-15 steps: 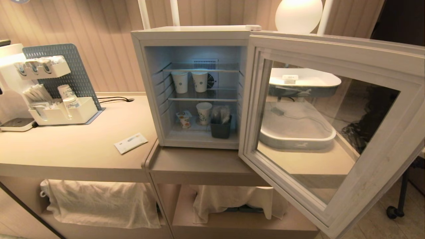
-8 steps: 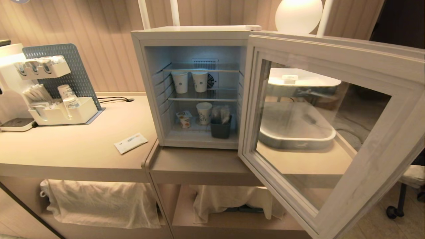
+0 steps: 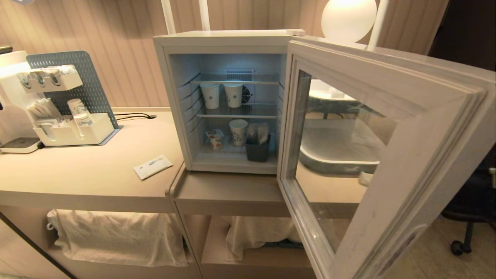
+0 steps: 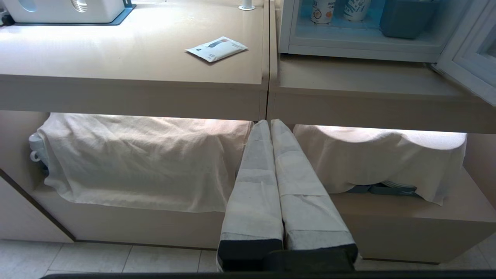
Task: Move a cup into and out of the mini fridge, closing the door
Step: Close the freezer door
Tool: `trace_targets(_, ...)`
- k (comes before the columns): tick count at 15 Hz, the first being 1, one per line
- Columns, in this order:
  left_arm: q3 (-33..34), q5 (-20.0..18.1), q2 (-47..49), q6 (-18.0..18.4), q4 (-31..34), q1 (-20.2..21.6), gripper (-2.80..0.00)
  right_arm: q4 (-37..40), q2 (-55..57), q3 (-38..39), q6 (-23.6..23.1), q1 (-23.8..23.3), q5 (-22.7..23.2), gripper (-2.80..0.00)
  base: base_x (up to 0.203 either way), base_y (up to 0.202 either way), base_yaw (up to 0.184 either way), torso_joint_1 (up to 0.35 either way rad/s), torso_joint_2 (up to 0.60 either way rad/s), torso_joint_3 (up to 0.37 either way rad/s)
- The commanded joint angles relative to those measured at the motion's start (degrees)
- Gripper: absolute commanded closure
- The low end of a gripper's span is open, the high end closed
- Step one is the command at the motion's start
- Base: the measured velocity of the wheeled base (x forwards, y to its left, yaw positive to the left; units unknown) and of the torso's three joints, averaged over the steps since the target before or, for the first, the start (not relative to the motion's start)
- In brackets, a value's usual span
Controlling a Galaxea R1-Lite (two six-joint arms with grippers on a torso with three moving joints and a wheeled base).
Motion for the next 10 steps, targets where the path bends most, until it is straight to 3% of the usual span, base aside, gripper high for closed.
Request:
trace_targets(1, 0.0, 0.0, 0.1, 0.0, 0.0, 0.0, 0.00, -1.3, 10.5, -6.8, 0.6, 6.8, -8.4, 0.00, 0.000, 0.000, 0.000, 0.000, 0.00, 0.000)
trace_targets(5, 0.0, 0.0, 0.1, 0.0, 0.0, 0.0, 0.00, -1.5, 25.7, -23.9, -0.7, 15.3, -21.7, 0.00, 0.000, 0.000, 0.000, 0.000, 0.00, 0.000)
trace_targets(10, 0.0, 0.0, 0.1, 0.0, 0.0, 0.0, 0.00, 5.4, 40.9, -45.7, -10.3, 22.1, -36.5, 0.00, 0.000, 0.000, 0.000, 0.000, 0.00, 0.000)
